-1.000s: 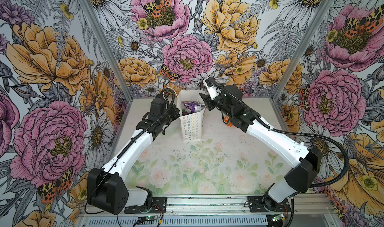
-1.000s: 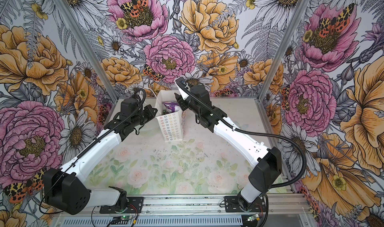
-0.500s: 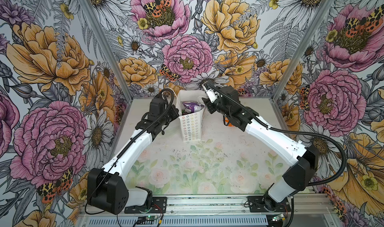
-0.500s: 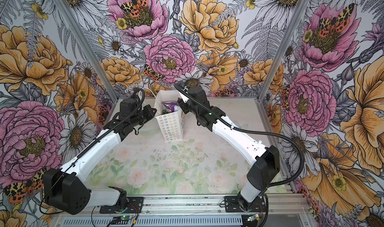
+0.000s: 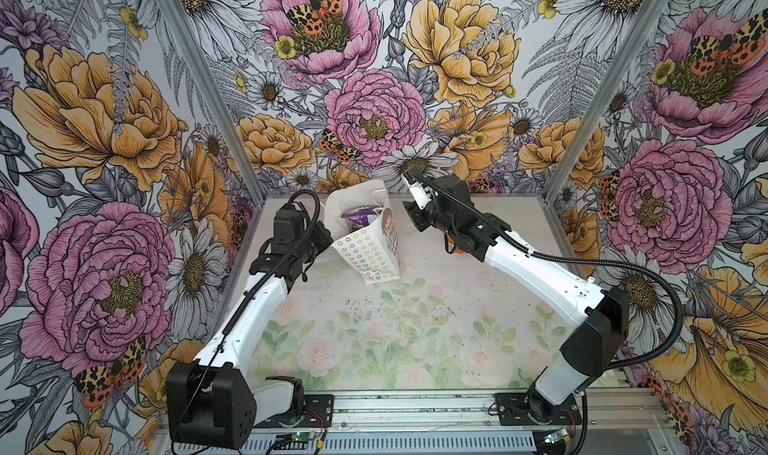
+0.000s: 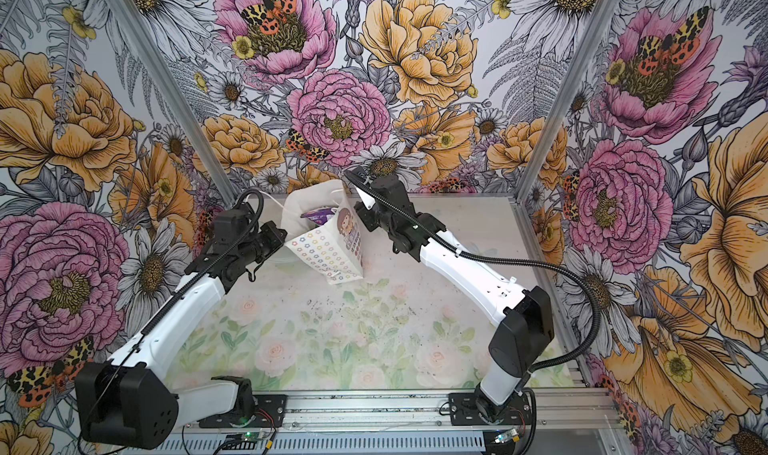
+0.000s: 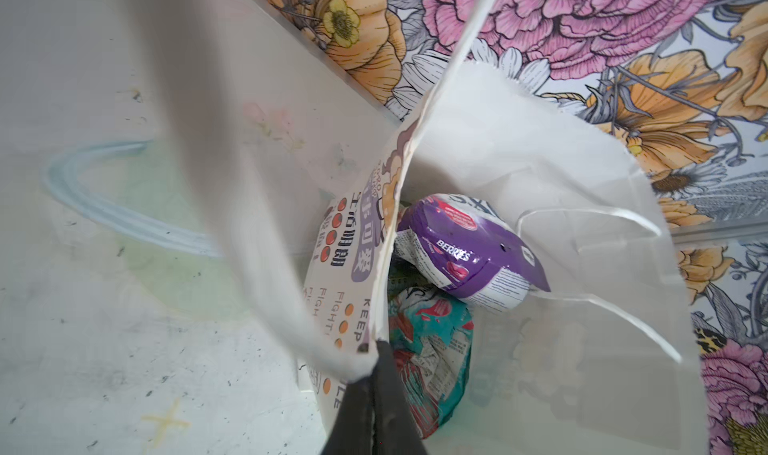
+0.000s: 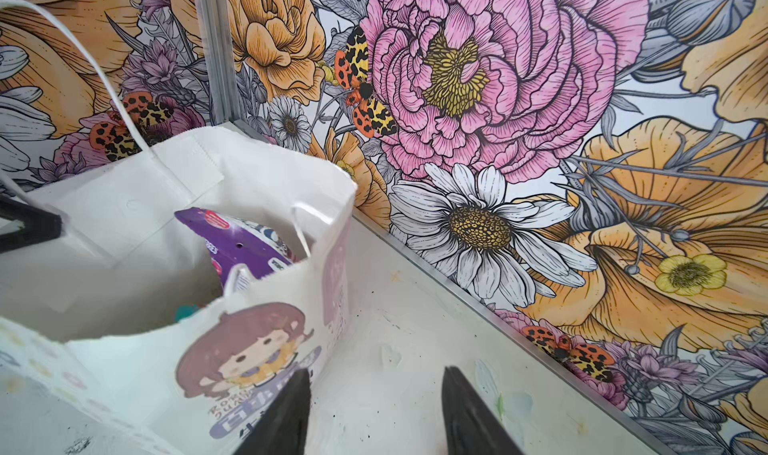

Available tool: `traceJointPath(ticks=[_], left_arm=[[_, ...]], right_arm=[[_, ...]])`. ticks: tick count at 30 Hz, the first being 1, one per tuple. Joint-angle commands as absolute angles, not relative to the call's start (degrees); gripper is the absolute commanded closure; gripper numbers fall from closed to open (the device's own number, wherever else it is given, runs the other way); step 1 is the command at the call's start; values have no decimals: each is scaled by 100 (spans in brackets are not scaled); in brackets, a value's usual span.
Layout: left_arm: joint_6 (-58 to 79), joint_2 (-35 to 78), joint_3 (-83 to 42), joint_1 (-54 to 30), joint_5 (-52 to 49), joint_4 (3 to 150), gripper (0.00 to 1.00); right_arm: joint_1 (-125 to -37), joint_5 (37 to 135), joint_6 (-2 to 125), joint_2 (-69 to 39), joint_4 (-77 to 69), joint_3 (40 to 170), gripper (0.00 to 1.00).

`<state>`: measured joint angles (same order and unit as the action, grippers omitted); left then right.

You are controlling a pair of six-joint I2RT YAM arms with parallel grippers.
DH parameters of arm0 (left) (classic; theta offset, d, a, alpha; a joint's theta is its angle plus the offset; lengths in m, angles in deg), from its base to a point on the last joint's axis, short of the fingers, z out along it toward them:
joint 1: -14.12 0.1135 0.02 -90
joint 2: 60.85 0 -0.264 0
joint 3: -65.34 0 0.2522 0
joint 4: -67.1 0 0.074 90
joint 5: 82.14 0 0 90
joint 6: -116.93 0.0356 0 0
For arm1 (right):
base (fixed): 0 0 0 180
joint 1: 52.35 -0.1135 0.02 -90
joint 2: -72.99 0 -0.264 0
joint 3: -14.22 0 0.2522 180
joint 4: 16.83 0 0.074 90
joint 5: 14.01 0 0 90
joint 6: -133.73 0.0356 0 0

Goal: Place the snacks into the paper bag
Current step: 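Move the right gripper back toward the orange packet while the left gripper steadies the bag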

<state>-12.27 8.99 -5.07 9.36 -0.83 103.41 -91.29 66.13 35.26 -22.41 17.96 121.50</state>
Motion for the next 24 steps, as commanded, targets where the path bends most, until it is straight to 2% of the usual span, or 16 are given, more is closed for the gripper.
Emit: traceJointPath(ticks=[1,5,18,24], left_arm=[[-1038,721,-302,1194,11,10690,100],[-1119,772,-356,1117,-70,10641,100],[-1097,2085,-1620,-307,-125,10284,100],[-999,2298,-1959,-568,-147,10292,100]], right_arm=[[-9181,6508,3603,-2308,1793,12329,55],[-9181,6492,3580,-2317,1794,12313,55],[-9190,6396,3512,-2290,1894,12307,54],[-9190,6136,3349,-2347,1977,12352,54]])
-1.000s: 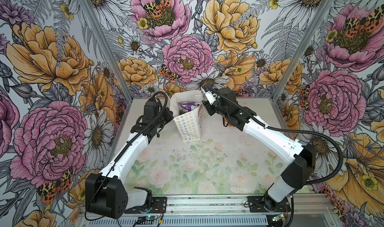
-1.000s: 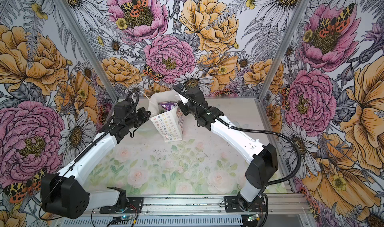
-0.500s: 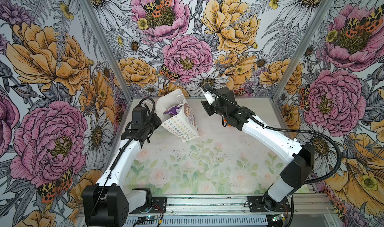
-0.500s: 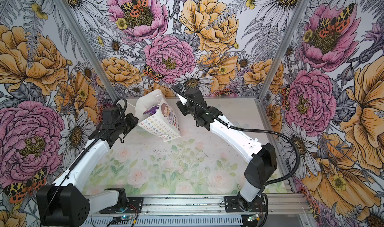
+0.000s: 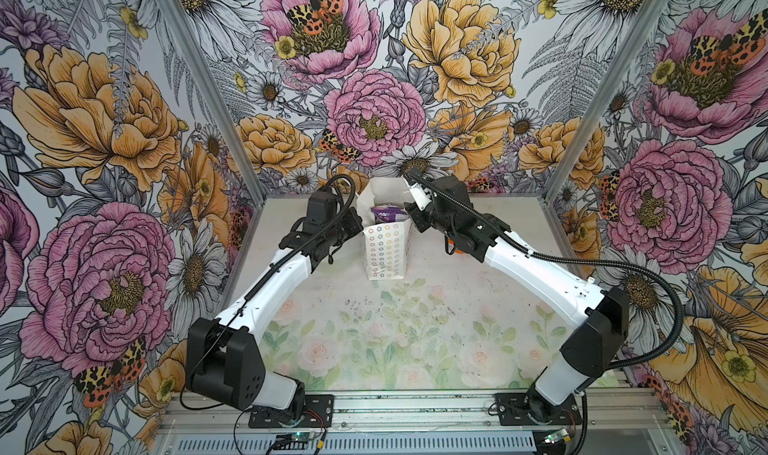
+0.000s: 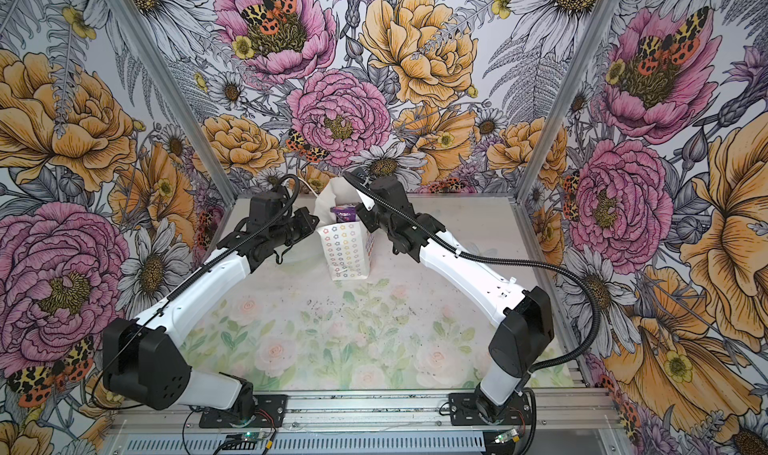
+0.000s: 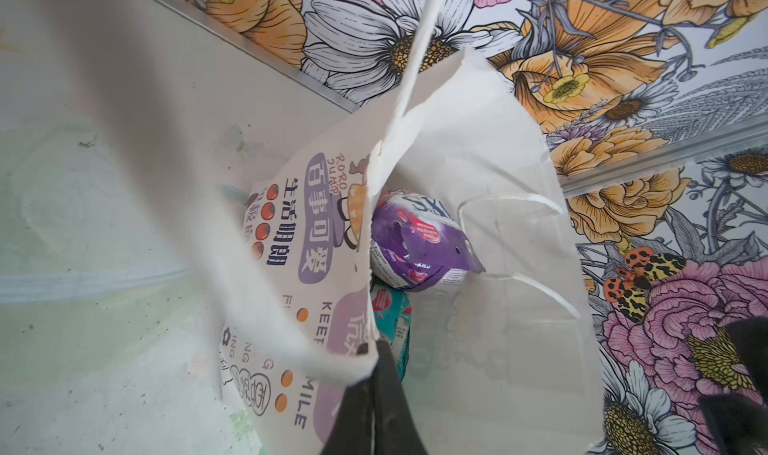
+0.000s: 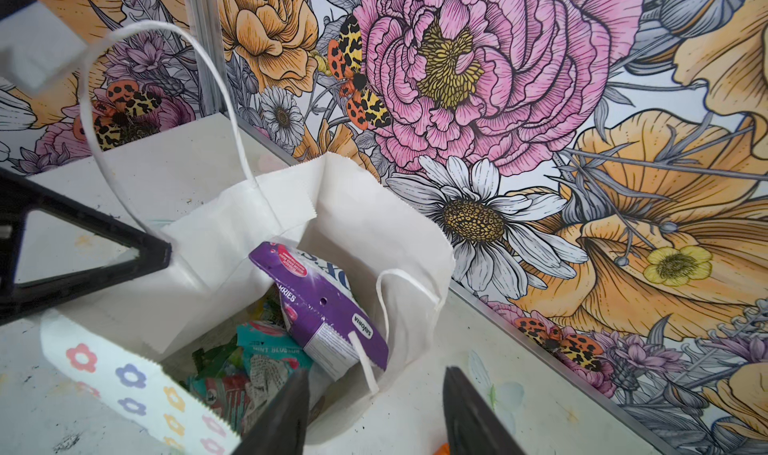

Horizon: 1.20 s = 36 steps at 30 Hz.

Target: Place the snacks into the paper bag

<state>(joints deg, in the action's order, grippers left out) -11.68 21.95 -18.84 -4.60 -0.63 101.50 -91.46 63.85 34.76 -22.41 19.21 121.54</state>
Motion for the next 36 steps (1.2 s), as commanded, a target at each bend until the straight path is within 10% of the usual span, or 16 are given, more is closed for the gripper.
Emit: traceJointPath(ticks=[1,36], left_arm=[[-998,2291,-1971,-578,-134,10285,100],[-973,2247,-2015,-676,-94,10293,100]], right_arm=[[-9190,6087,3294,-2364,1978,12344,54],[-8680,6079,2950,-4082,3108,14377,56]])
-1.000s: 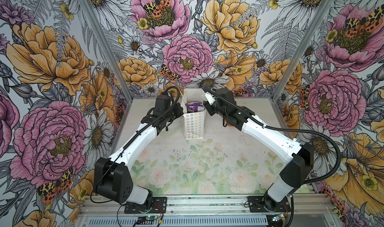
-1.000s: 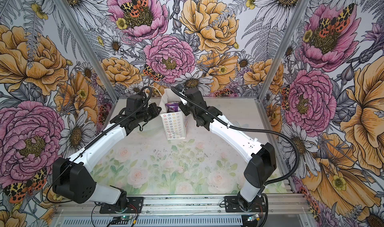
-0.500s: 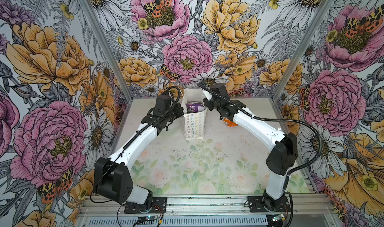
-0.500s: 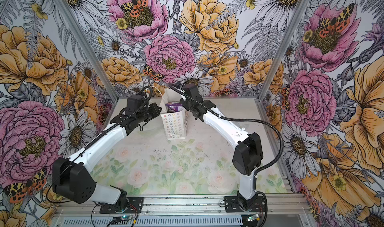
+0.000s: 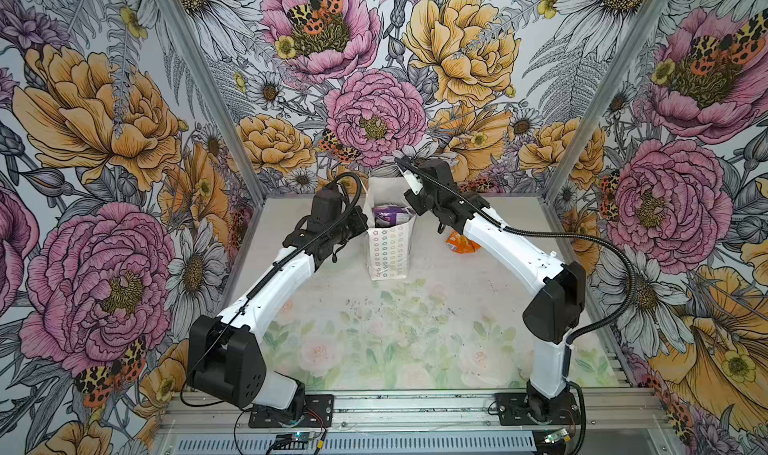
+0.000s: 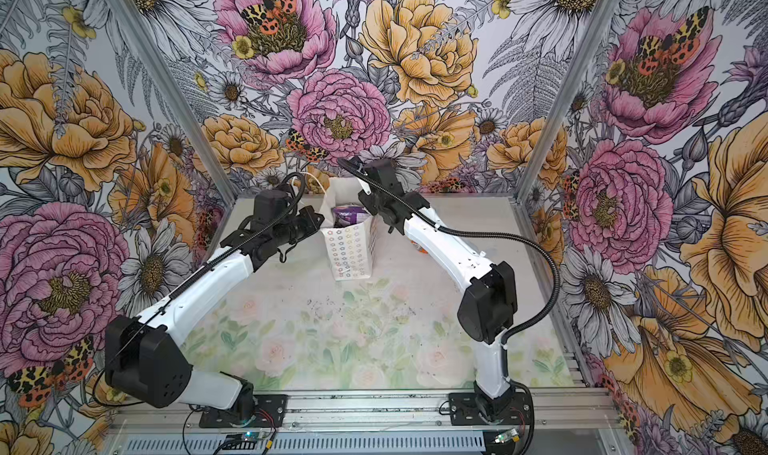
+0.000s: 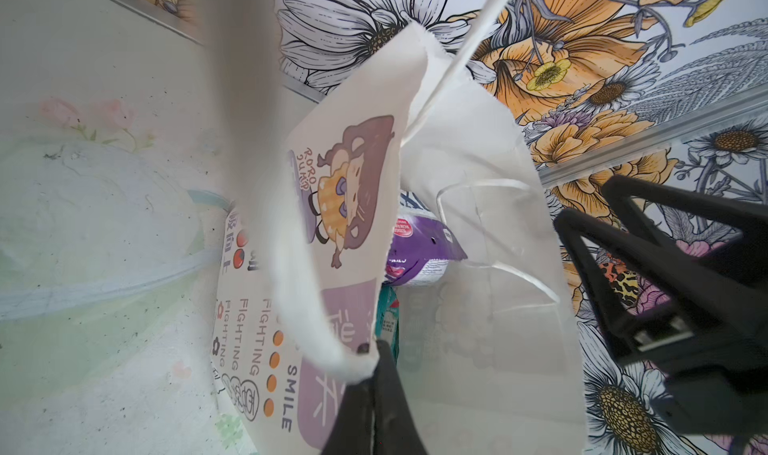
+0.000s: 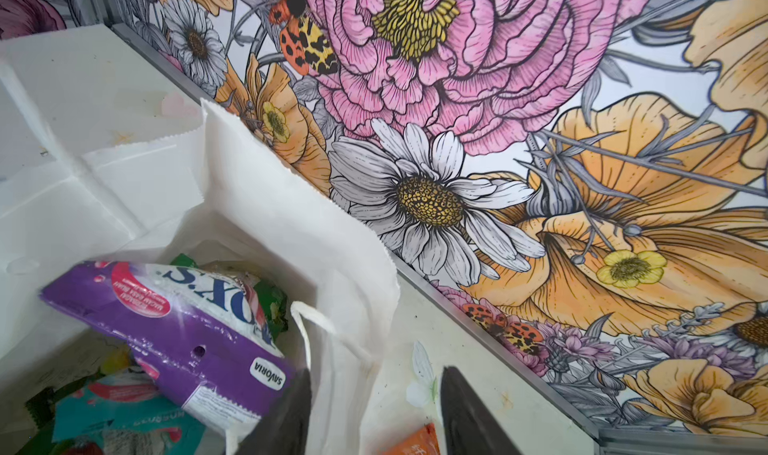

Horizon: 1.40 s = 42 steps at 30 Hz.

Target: Place the snacks into the paper bag

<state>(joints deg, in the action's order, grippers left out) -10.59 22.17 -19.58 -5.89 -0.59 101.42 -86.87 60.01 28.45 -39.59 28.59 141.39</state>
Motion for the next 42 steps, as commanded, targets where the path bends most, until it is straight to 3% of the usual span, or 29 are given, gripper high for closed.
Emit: traceJointPath(ticks=[1,24,42], left_arm=[[-972,2246,-2020,-669,-88,10292,100],[-963,2264,-2022,-627,-93,10304,100],[-981,2288,-1999,-622,-102,10300,100]], right_arm=[[-8680,6072,2949,-4104,3144,14392,56],[-8549,5905,3187,-4905,3285,15246,57],[-8549,5554,3011,-4553,3586,14868,57]])
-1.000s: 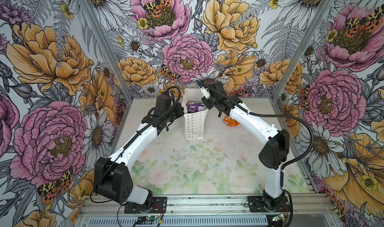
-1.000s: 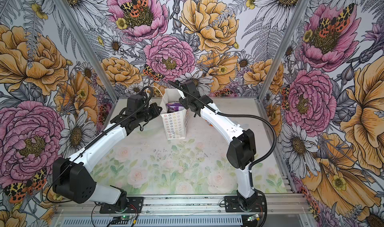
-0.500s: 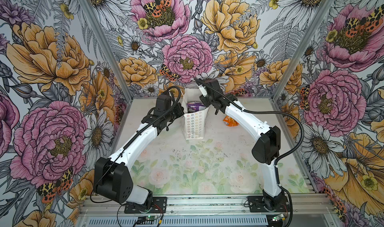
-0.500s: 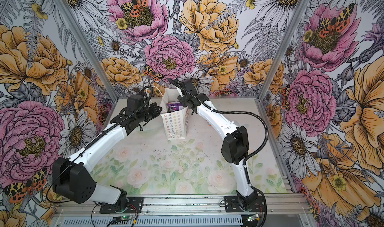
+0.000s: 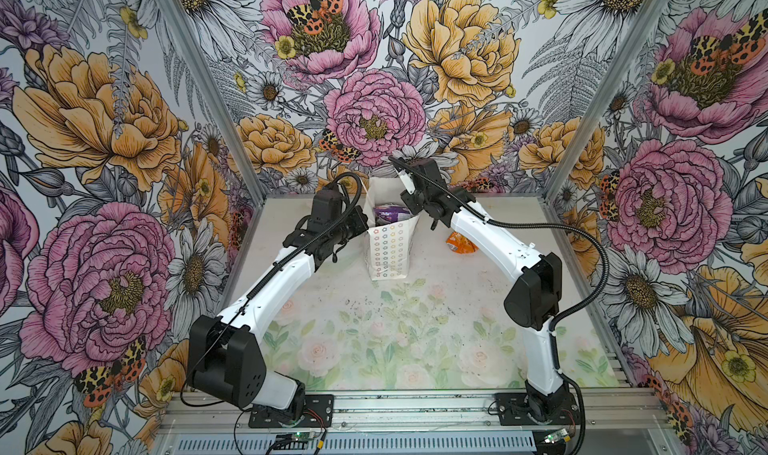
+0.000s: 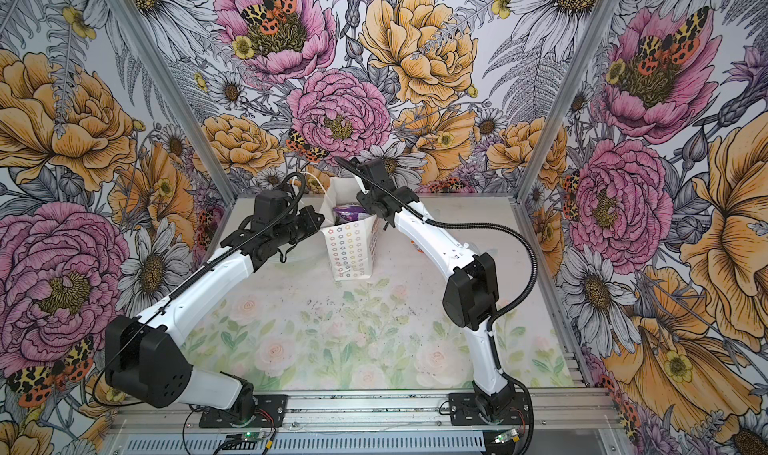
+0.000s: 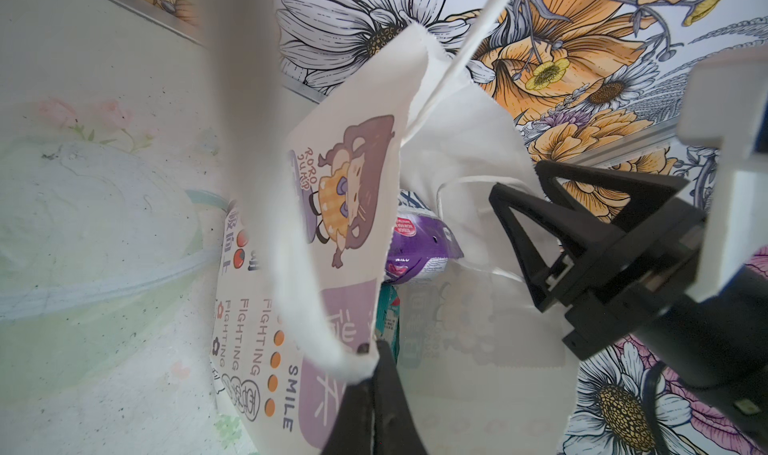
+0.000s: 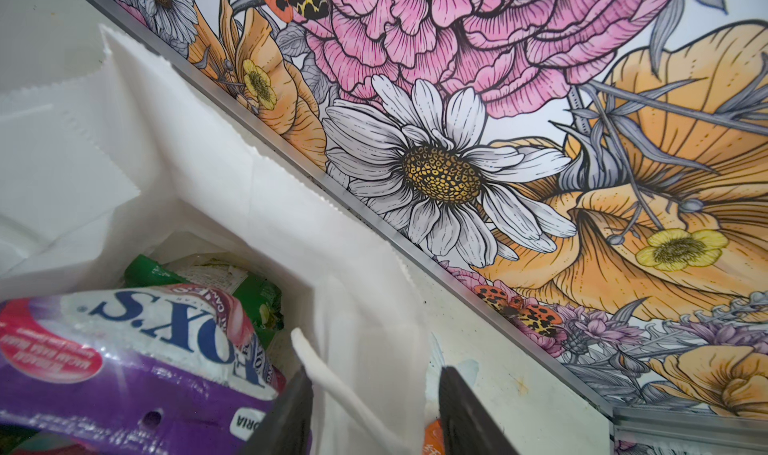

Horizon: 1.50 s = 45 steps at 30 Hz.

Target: Place the snacks into the paper bag

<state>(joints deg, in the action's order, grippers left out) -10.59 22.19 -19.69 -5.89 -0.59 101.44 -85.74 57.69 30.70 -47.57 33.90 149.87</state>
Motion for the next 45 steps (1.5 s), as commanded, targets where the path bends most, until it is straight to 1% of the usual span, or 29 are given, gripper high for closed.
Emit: traceJointPath(ticks=[1,8,17,23,27,34,37,42,45], left_arm=[[-981,2287,-1998,-614,-102,10299,100],[-990,2279,-1984,-613,-102,10292,100],[-989,2218,-1930,-575,-75,10293,100],[-998,2236,-1928,-589,-93,10297,100],[-998,2218,-1916,-575,-71,10297,100],[-1000,2238,-1904,-577,-73,10297,100],[-999,2237,-1905,-579,-84,10293,100],[-1007,2225,-1894,-574,-84,10288,100],[-1016,2214,-1889,-585,-78,10291,100]], right_arm=[[-8549,5530,3005,-4547,3603,14846,57],[-8540,5278,3070,-4829,3586,15106,56],[-8531,5552,3473,-5272,3572,15748,56],[-8531,5790,3748,-5113,3355,15740,56],[-8523,5903,3850,-4764,2996,15353,56],[-8422,6123,4110,-3761,1636,13971,56],[-8335,6300,4246,-3367,1267,13555,56],[-8200,6496,4389,-2894,786,12995,56],[-8135,6771,4333,-2903,953,13020,56]])
